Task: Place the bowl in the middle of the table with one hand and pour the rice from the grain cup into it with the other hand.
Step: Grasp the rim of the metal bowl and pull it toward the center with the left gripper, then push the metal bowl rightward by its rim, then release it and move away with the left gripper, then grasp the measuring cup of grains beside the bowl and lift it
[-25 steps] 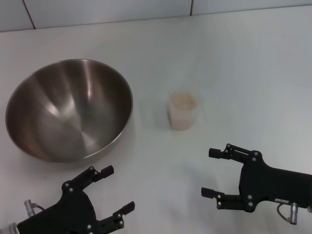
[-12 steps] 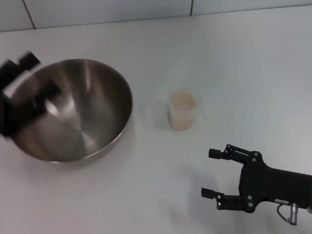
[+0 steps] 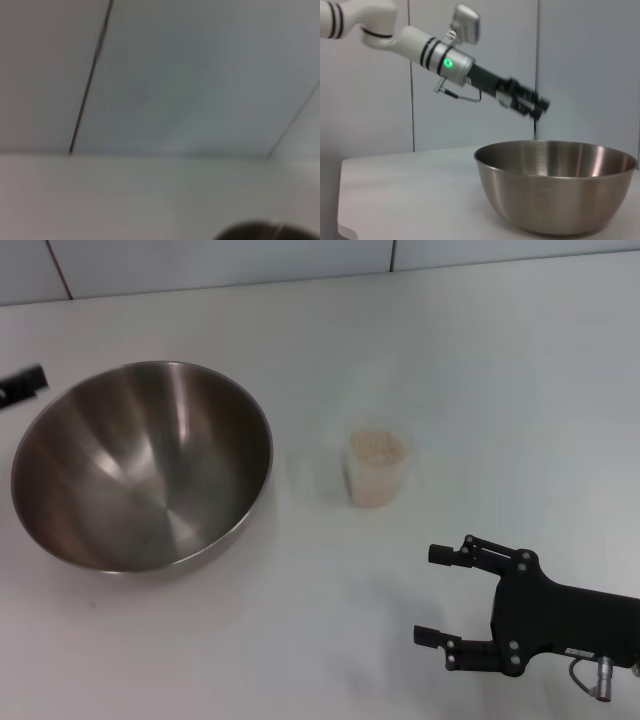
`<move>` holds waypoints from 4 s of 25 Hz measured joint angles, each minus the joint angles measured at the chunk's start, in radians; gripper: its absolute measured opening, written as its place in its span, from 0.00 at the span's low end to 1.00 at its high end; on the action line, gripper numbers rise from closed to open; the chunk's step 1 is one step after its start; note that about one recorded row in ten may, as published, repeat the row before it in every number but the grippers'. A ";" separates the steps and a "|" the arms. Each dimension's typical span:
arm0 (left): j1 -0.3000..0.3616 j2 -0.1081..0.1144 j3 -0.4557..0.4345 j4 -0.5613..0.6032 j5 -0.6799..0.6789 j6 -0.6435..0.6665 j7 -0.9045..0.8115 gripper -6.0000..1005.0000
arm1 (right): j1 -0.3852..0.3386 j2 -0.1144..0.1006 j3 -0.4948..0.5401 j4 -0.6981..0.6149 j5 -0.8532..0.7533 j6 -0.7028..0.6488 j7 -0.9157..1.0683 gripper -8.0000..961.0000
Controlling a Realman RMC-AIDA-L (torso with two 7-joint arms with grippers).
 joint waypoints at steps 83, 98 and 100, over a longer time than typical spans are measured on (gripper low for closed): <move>-0.521 -0.012 -0.044 -0.468 0.285 0.157 0.043 0.05 | -0.007 0.000 0.000 0.005 0.000 0.008 -0.002 0.80; -0.325 -0.006 -0.051 -0.116 0.171 0.264 0.309 0.46 | -0.030 0.003 0.268 0.060 0.009 0.078 0.000 0.79; -0.204 -0.003 -0.047 0.002 0.043 0.401 0.523 0.59 | -0.034 0.003 0.405 0.088 0.010 0.111 0.000 0.79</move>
